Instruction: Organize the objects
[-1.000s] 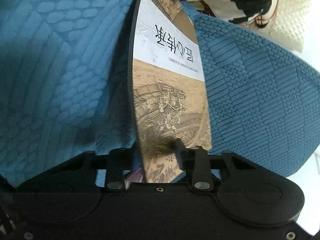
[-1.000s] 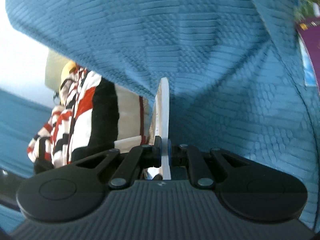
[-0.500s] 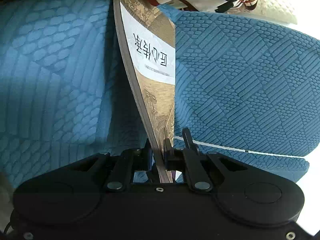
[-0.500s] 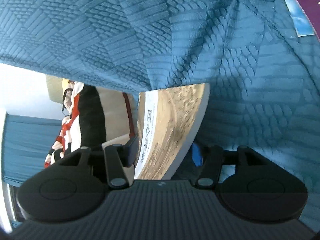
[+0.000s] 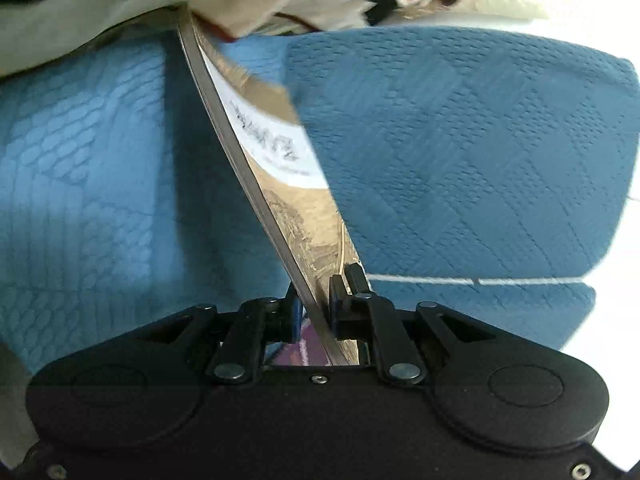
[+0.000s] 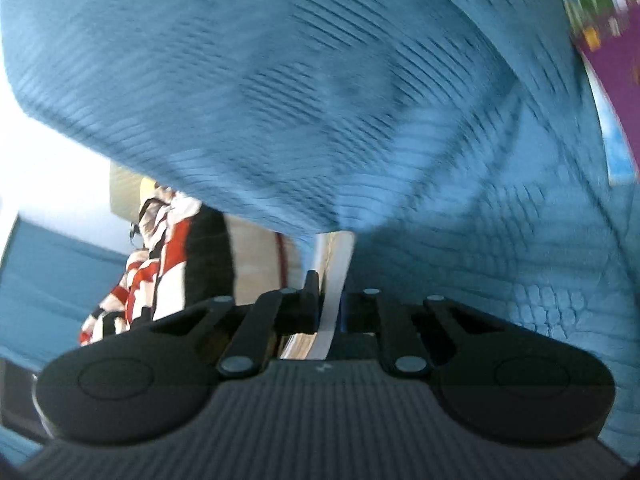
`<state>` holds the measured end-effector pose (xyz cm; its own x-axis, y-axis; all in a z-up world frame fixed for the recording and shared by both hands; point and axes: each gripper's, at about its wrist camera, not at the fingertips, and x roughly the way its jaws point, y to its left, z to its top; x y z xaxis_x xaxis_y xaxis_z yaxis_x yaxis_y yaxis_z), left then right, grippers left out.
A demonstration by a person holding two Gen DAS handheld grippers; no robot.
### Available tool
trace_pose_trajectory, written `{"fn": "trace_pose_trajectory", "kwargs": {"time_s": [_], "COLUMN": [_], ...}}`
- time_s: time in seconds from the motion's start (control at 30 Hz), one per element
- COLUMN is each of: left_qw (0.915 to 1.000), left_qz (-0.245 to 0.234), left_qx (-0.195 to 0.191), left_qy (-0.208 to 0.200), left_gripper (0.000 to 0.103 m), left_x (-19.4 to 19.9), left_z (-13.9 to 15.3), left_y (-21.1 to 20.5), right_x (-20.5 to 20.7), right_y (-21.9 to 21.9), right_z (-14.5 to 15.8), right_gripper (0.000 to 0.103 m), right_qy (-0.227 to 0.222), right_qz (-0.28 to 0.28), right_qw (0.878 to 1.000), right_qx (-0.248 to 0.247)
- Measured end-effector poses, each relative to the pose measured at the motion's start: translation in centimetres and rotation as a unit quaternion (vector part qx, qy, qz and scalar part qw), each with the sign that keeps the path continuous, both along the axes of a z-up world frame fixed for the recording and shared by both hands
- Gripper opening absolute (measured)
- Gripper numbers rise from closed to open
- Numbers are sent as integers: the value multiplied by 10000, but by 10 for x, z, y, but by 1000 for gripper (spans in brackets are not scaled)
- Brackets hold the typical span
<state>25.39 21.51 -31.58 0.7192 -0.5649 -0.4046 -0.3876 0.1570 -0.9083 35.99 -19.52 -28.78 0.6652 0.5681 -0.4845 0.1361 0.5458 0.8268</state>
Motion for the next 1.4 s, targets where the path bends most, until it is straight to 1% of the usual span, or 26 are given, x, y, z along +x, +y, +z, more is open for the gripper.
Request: {"fn": "trace_pose_trajectory", "kwargs": {"time_s": [0.07,0.13,0.2,0.33,0.4,0.53,0.63,0.8,0.9,1.07,1.17,1.23,1.33,1.4], "left_qw": [9998,9995,9988,9967,9950,9895,9866,9808,9784,9717,9694,9663,9613,9570], "left_qz": [-126,-233,-356,-600,-751,-1104,-1288,-1587,-1737,-2021,-2150,-2245,-2381,-2455], "left_qx": [28,-78,-117,57,97,307,386,592,636,793,850,1005,1217,1420], "left_qy": [-120,-219,-326,-552,-658,-877,-925,-963,-928,-930,-823,-764,-665,-614], "left_gripper": [13,14,14,14,14,15,15,15,15,15,15,16,15,15], "left_x": [-2,-5,-7,-9,-9,-9,-10,-13,-13,-18,-21,-23,-30,-35], "left_z": [13,22,34,64,77,103,109,102,89,66,49,40,30,25], "left_y": [-3,-7,-12,-22,-26,-36,-42,-49,-53,-59,-59,-60,-61,-60], "right_x": [-8,-16,-26,-47,-61,-88,-107,-138,-153,-169,-177,-184,-192,-198], "right_y": [3,1,-2,-12,-20,-28,-30,-28,-23,-24,-21,-18,-14,-12], "right_z": [26,50,69,101,112,128,134,125,113,88,72,63,47,36], "right_gripper": [13,13,13,13,14,15,16,17,18,19,19,19,20,20], "right_qy": [-175,-366,-454,-689,-744,-848,-911,-969,-916,-812,-733,-641,-385,-302], "right_qz": [74,111,84,-38,-190,-596,-875,-1203,-1288,-1427,-1440,-1413,-1305,-1197], "right_qw": [9993,9975,9958,9898,9881,9863,9827,9772,9741,9727,9704,9703,9712,9738], "right_qx": [-326,-589,-790,-1243,-1332,-1281,-1355,-1453,-1619,-1641,-1795,-1854,-1958,-1912]}}
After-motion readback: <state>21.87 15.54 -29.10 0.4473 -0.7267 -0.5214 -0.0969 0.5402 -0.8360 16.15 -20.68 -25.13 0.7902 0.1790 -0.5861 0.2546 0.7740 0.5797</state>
